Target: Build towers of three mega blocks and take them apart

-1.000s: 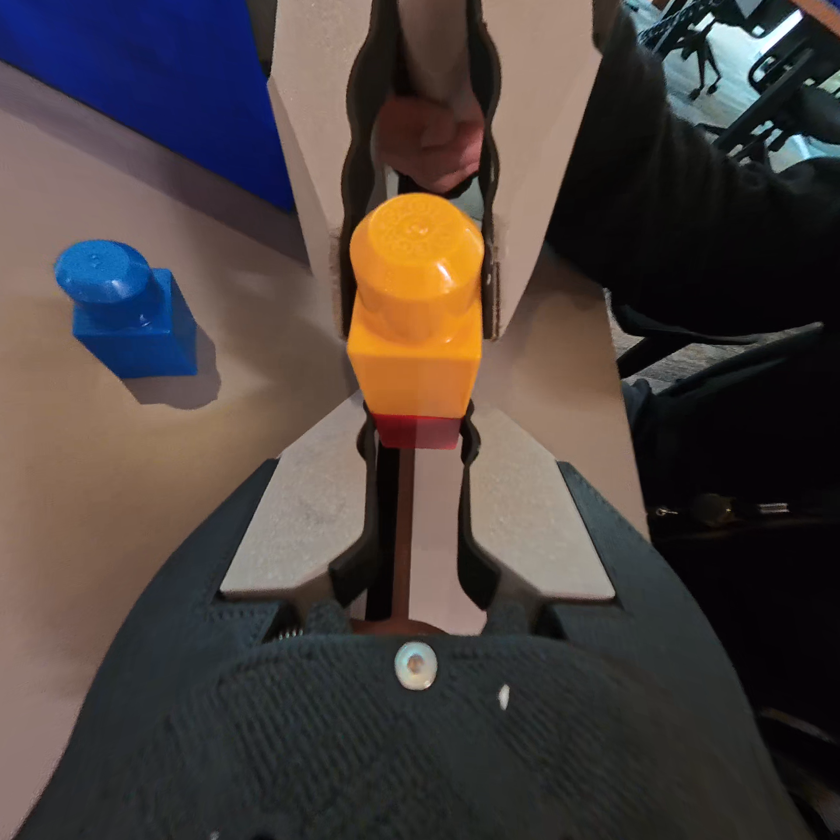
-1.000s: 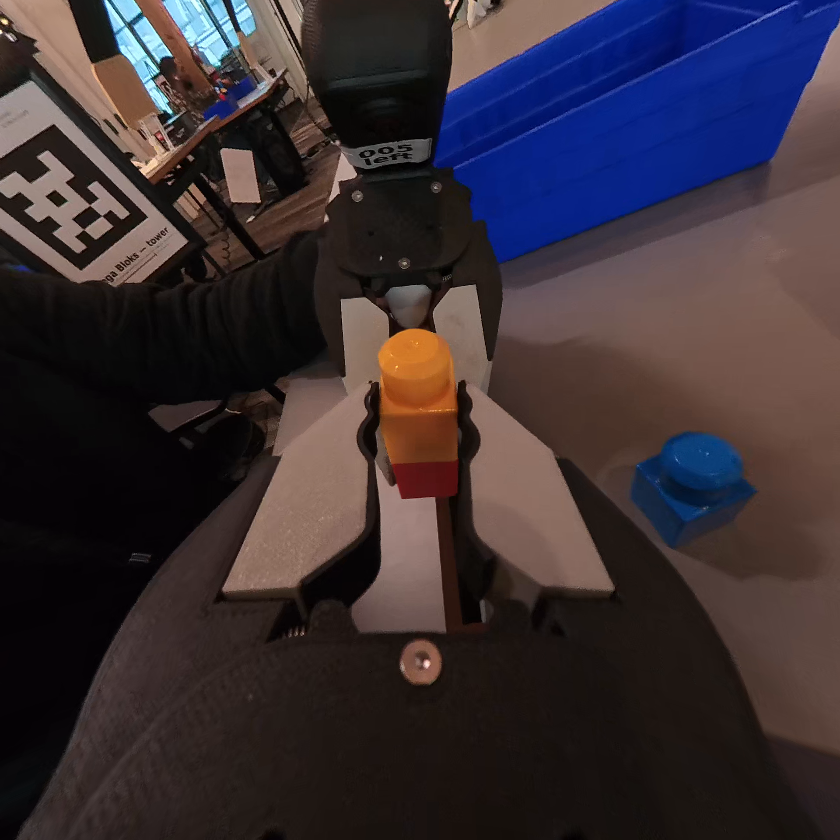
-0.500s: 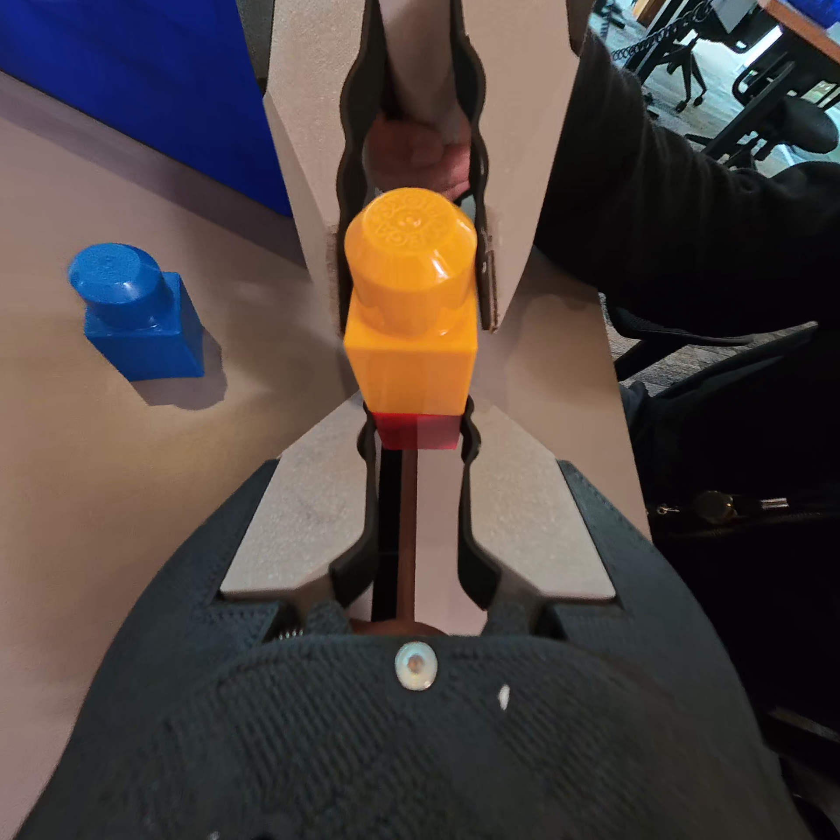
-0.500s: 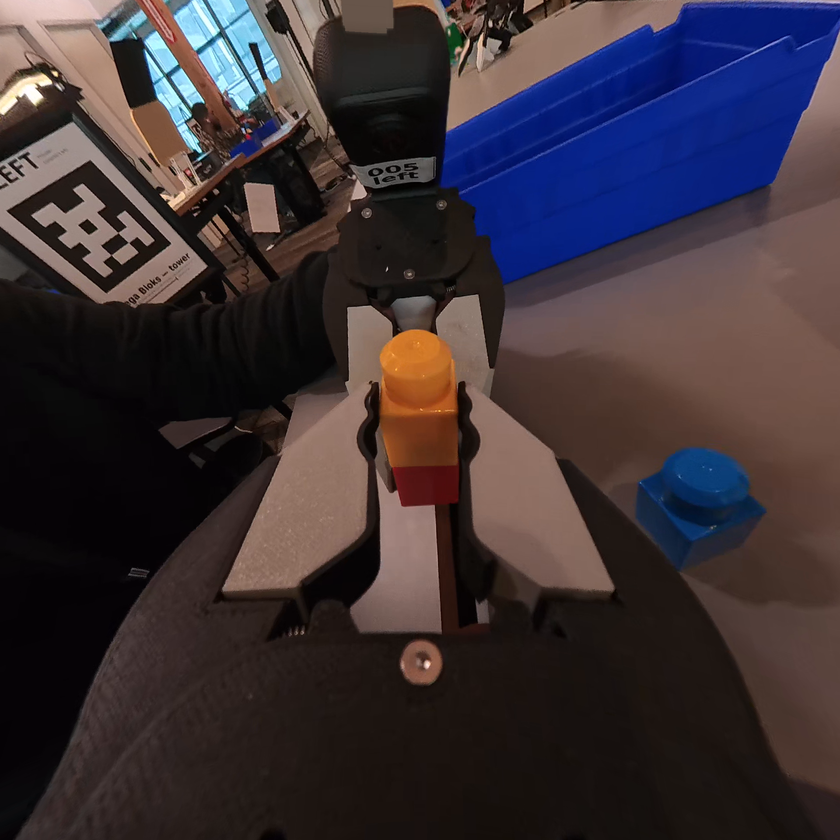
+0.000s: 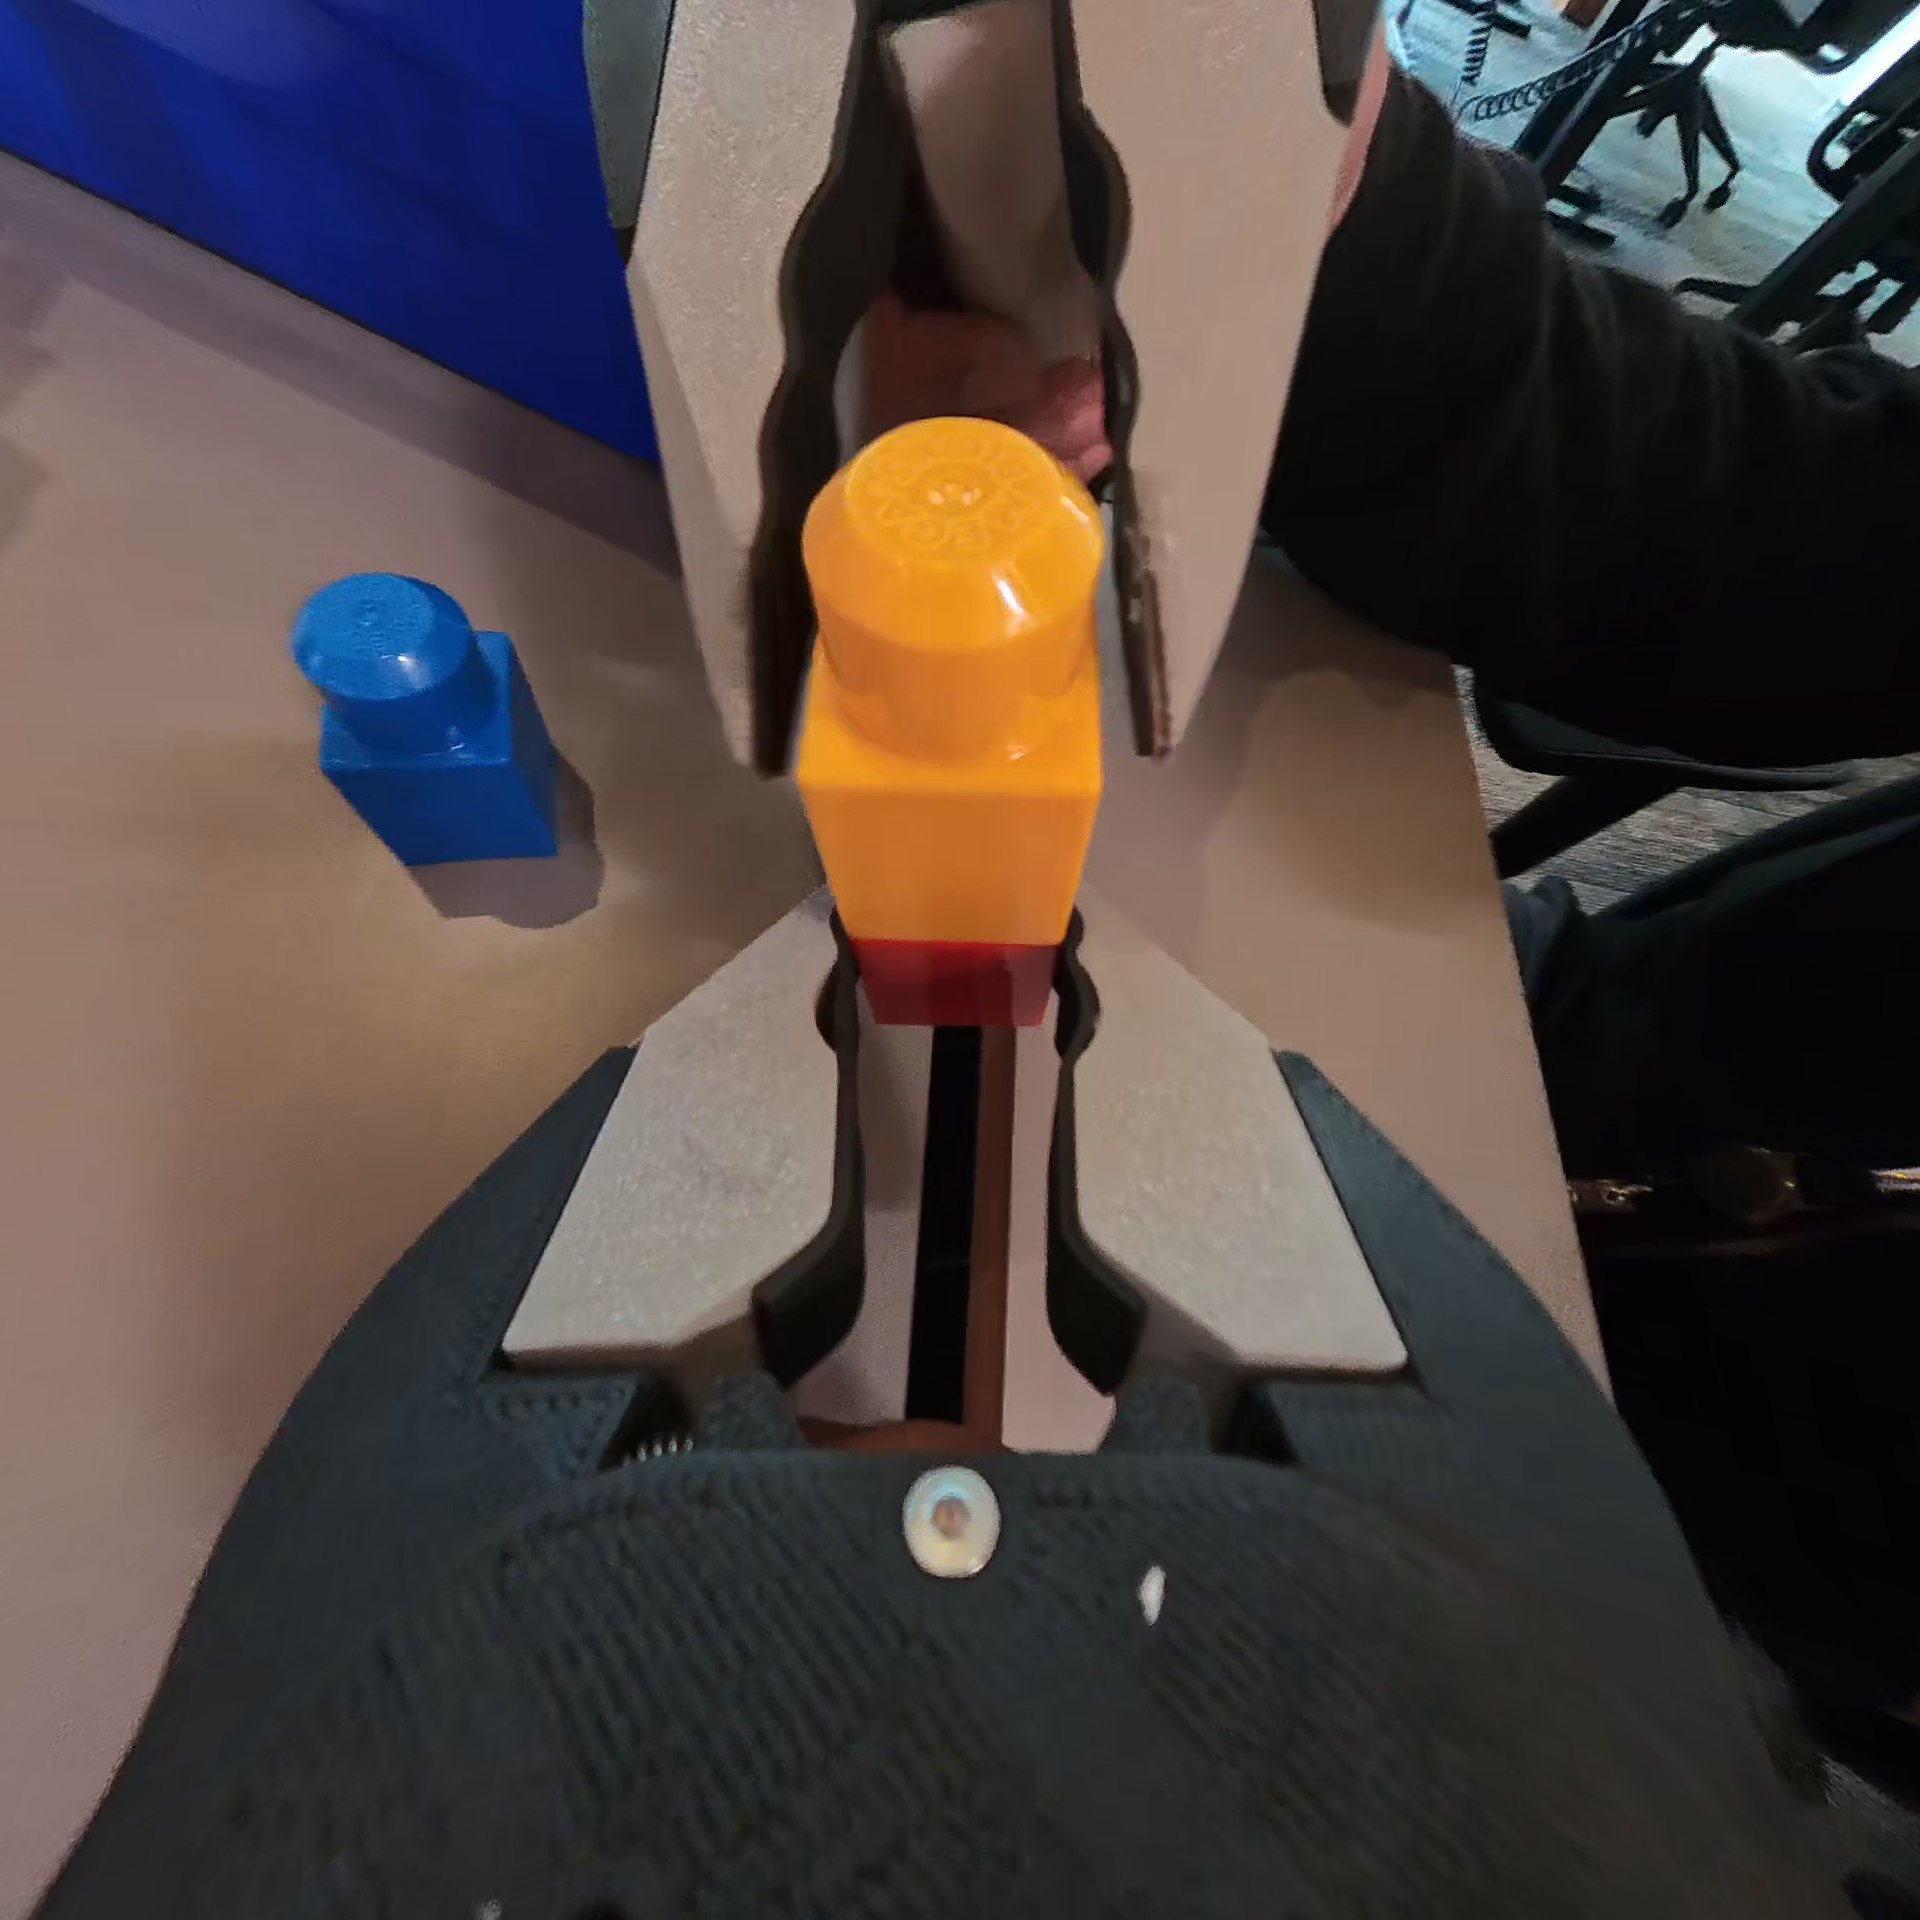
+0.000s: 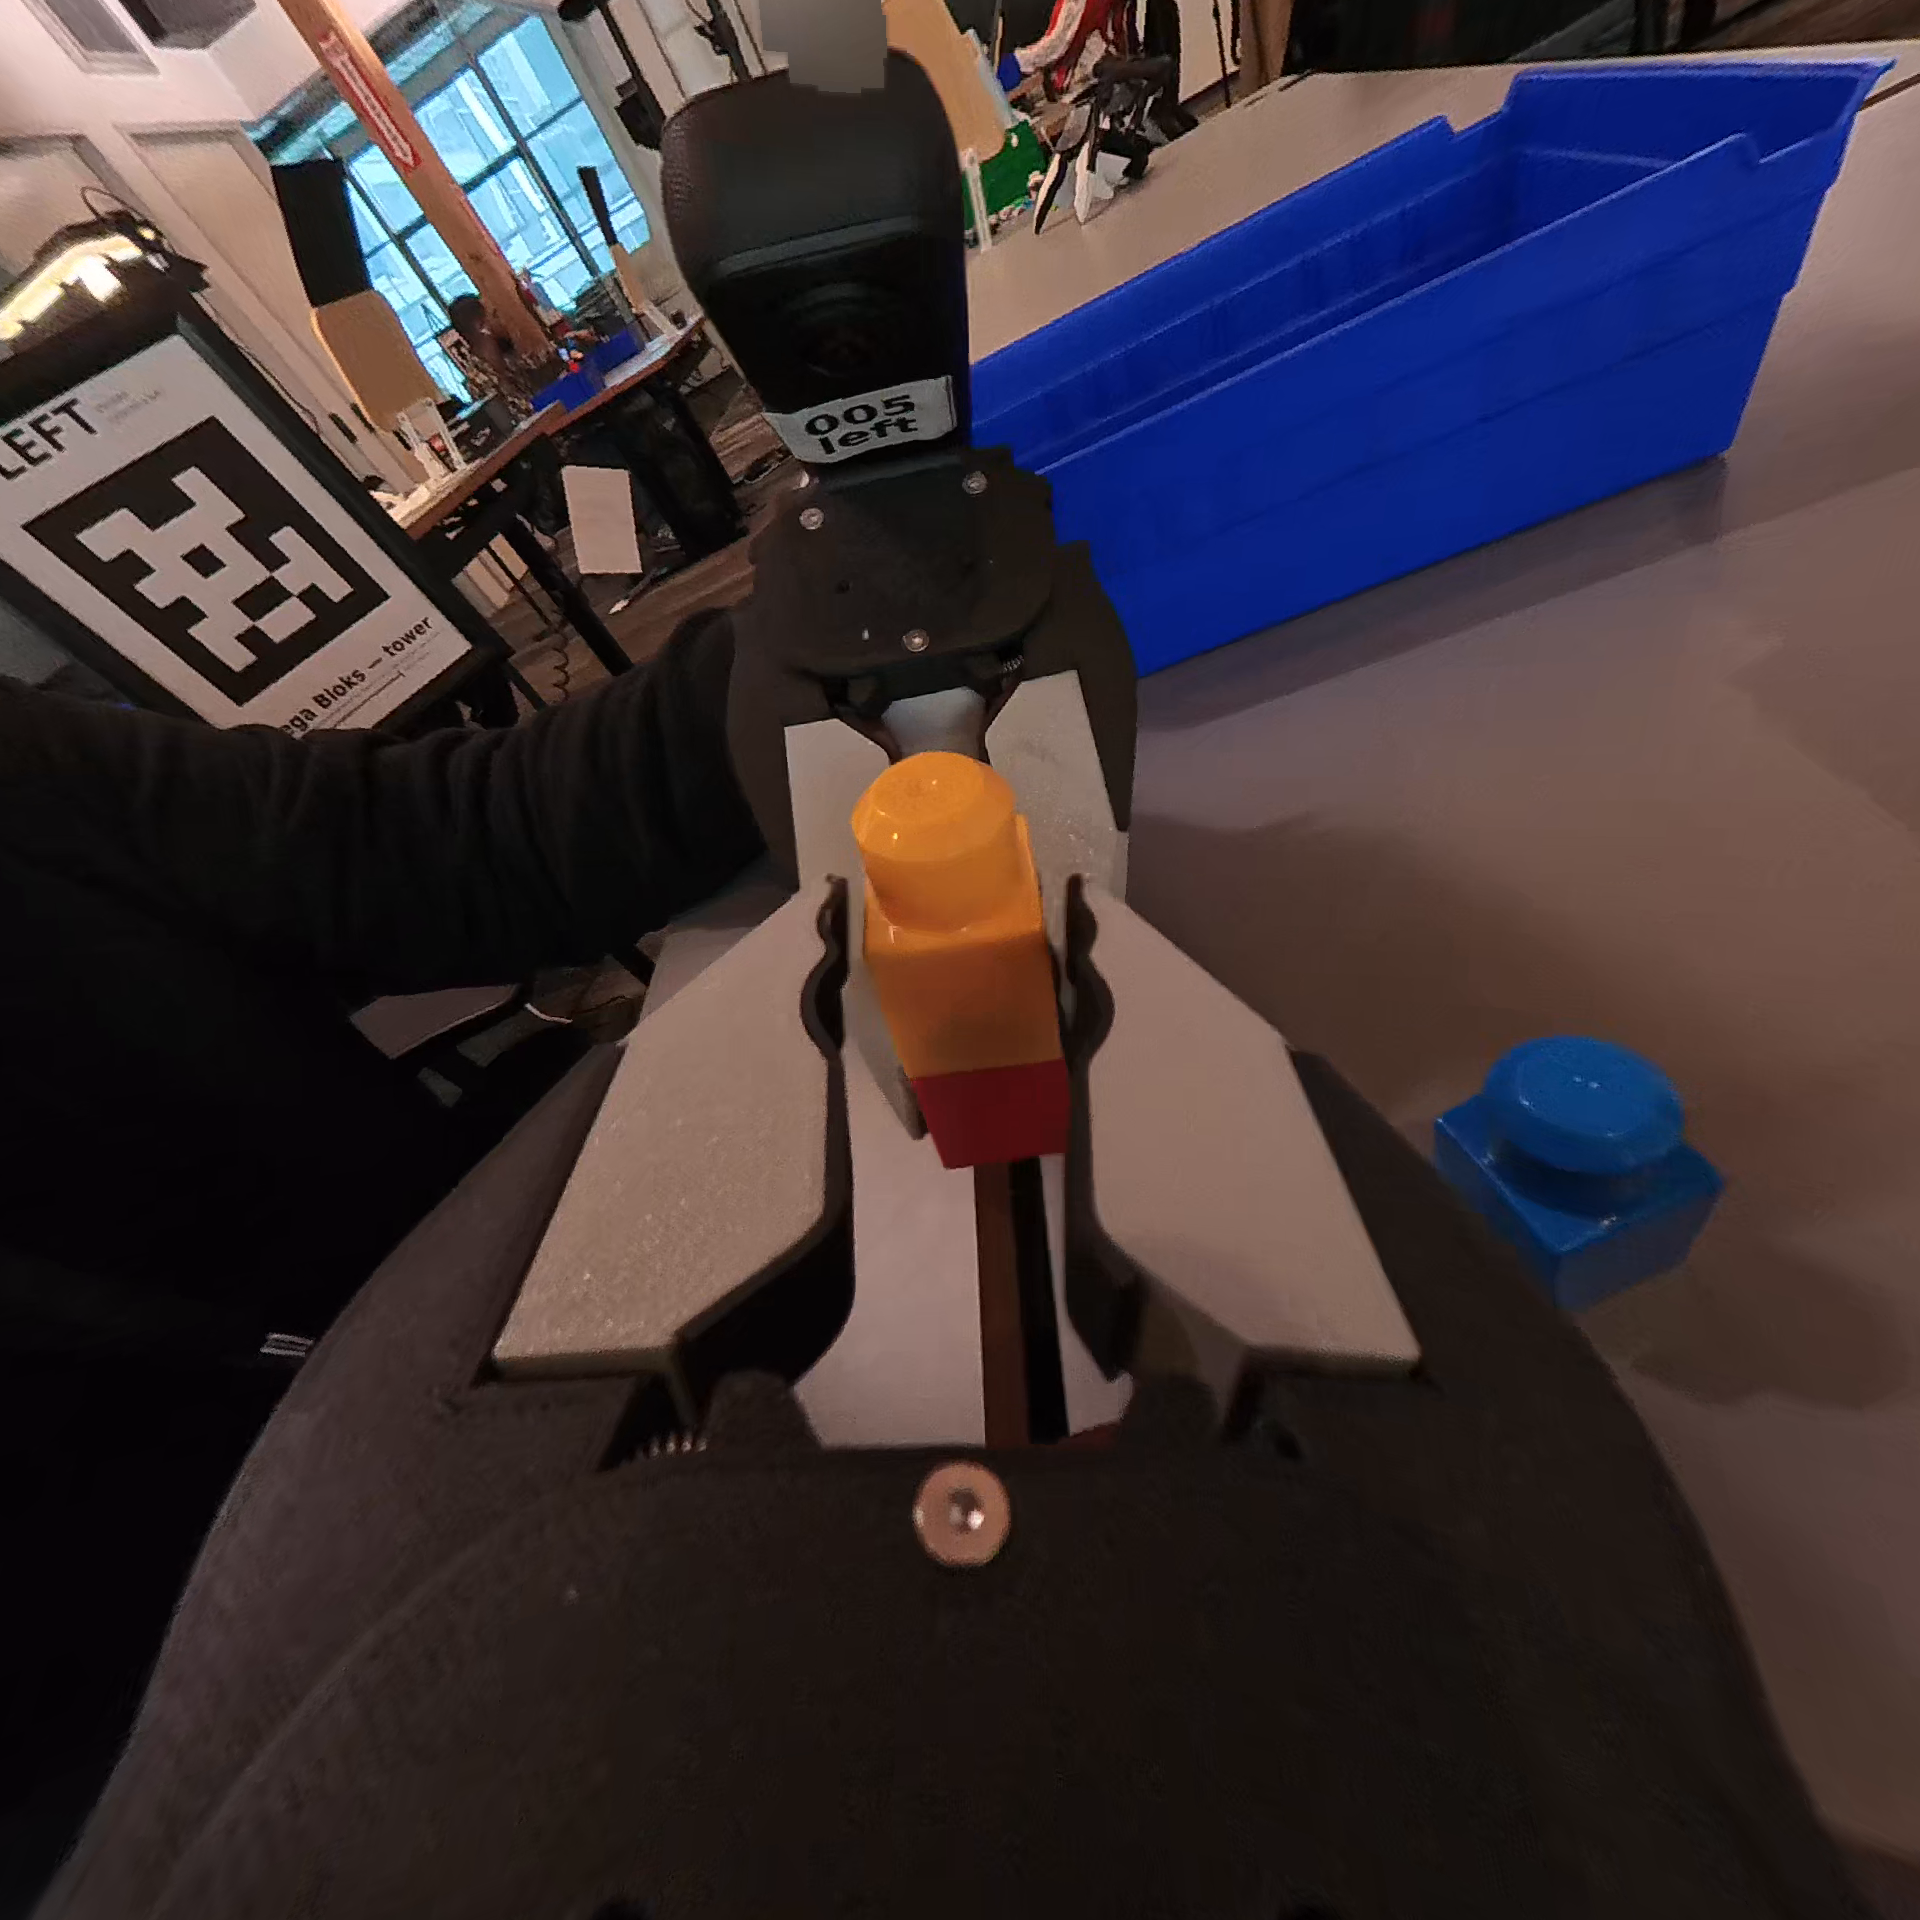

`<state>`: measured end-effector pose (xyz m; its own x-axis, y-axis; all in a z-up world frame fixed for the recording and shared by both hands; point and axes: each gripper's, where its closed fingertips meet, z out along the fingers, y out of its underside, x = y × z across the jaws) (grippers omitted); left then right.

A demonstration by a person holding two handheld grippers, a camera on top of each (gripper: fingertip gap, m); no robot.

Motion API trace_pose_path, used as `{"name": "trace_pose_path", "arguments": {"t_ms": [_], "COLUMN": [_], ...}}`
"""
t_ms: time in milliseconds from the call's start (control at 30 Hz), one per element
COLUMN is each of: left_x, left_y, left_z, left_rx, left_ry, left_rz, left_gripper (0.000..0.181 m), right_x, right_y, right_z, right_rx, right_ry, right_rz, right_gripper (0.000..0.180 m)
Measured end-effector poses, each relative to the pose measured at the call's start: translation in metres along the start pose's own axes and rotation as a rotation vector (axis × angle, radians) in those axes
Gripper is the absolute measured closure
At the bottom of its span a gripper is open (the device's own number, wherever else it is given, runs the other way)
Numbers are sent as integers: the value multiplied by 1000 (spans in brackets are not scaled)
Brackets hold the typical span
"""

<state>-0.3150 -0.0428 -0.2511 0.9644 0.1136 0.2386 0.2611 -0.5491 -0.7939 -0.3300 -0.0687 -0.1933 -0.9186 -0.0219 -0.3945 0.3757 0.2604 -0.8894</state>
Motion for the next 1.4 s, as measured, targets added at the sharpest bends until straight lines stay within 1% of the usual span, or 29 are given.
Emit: {"name": "trace_pose_path", "arguments": {"t_ms": [33, 100, 167, 200, 333, 567, 667, 767, 800, 900, 1000, 1067, 1133, 1200, 1267, 1333, 1400], "left_x": [0, 0, 1, 1, -3, -2, -1, -1, 0, -2, -10, -21, -39, -55, -68, -80, -90], "left_y": [-1, -2, -3, -3, -7, -17, -19, -23, -24, -26, -23, -19, -16, -14, -12, -11, -9], "left_z": [-1, -3, -3, -3, -4, -10, -10, -11, -12, -13, -14, -18, -24, -31, -37, -44, -50], "left_rx": [9, 21, 22, 26, 59, 115, 132, 154, 159, 169, 148, 140, 138, 139, 138, 144, 143], "left_ry": [5, 10, 12, 10, -9, -23, -11, -10, -7, -3, -58, -114, -197, -283, -356, -430, -489], "left_rz": [-3, -3, -2, -4, 13, 29, 15, 13, 20, 7, 24, 21, -4, -23, -41, -64, -93], "left_gripper": [147, 147, 147, 147, 146, 146, 141, 142, 145, 146, 146, 146, 146, 146, 146, 146, 146], "right_x": [2, 2, -1, 0, 3, 0, -1, -1, -1, 1, 7, 13, 26, 34, 48, 63, 73], "right_y": [2, 7, 7, 5, 2, -3, -2, 0, 0, -3, -5, -15, -22, -24, -15, 2, 14], "right_z": [1, 5, 9, 9, 8, 3, 5, 7, 7, 6, 5, 0, -8, -9, -7, -6, -8], "right_rx": [-13, -41, -42, -37, -24, 6, -1, -15, -9, 13, 37, 95, 132, 131, 57, -59, -138], "right_ry": [13, 14, 11, 29, 59, 35, 26, 28, 28, 27, 41, 83, 189, 281, 396, 508, 602], "right_rz": [-6, -21, -58, -76, -104, -85, -87, -90, -89, -74, -43, -48, -75, -96, -102, -112, -99], "right_gripper": [132, 128, 145, 146, 146, 146, 146, 146, 146, 146, 144, 140, 136, 133, 131, 133, 135]}}
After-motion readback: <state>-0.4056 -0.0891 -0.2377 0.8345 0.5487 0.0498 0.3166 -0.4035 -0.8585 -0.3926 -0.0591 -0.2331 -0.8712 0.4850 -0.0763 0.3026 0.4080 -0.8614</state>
